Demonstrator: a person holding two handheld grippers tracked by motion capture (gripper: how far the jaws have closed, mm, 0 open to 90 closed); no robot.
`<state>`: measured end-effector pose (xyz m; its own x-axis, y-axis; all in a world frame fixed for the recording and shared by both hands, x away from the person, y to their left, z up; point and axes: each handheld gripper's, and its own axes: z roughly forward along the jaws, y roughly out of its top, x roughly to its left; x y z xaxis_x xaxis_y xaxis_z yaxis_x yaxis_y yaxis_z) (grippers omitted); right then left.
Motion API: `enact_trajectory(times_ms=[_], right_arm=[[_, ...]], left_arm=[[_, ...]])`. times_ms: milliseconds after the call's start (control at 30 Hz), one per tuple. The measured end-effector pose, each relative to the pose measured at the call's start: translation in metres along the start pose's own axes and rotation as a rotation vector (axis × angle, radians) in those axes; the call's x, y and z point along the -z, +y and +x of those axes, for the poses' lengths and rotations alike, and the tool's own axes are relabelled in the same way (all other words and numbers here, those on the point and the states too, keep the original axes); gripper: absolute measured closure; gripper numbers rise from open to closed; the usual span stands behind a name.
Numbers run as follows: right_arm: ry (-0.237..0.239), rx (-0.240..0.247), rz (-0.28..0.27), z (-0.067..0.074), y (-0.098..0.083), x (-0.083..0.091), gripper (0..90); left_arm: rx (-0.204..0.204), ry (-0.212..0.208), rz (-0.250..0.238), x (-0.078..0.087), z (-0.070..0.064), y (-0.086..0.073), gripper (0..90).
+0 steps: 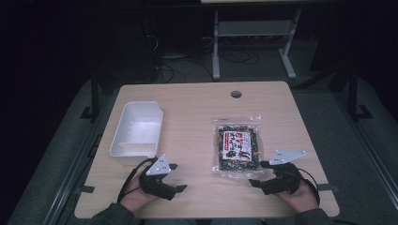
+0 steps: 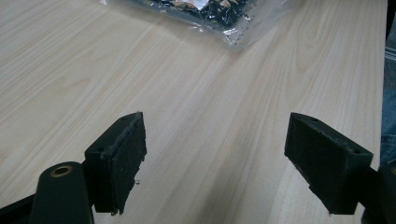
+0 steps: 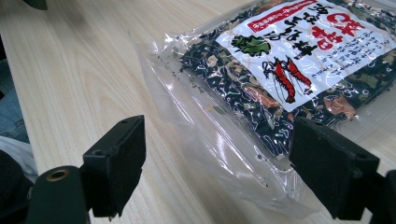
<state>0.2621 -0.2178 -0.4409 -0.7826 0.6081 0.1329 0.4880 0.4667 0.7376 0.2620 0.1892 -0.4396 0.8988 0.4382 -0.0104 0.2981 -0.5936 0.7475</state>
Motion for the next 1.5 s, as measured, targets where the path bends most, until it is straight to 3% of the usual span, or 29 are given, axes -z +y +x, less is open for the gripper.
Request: enact_trajectory(times_ms=[567, 667, 800, 967, 1167, 1500], right_arm=[[0.01, -0.031, -0.017, -0.007, 0.003, 0.002, 17.5], [0.036, -0.067, -0.032, -0.013, 0.006, 0.005, 16.8], [0.031, -0.086, -0.025, -0.024, 0.012, 0.006, 16.5], [0.013, -0.093, -0.018, -0.039, 0.021, 0.008, 16.5], [-0.013, -0.117, 0.043, -0.064, 0.034, 0.008, 16.4], [-0.034, -0.123, 0.057, -0.093, 0.063, 0.006, 17.1]], left_arm=[[0.001, -0.009, 0.007, -0.002, 0.0, 0.0, 21.0], [0.004, -0.011, 0.001, -0.002, 0.001, 0.0, 21.2], [0.013, -0.013, -0.003, -0.001, 0.002, 0.0, 21.5], [0.013, -0.012, -0.002, -0.001, 0.002, 0.0, 21.5], [0.013, -0.016, -0.008, 0.0, 0.002, 0.0, 21.6], [0.009, -0.021, -0.004, 0.0, 0.002, 0.0, 22.0]])
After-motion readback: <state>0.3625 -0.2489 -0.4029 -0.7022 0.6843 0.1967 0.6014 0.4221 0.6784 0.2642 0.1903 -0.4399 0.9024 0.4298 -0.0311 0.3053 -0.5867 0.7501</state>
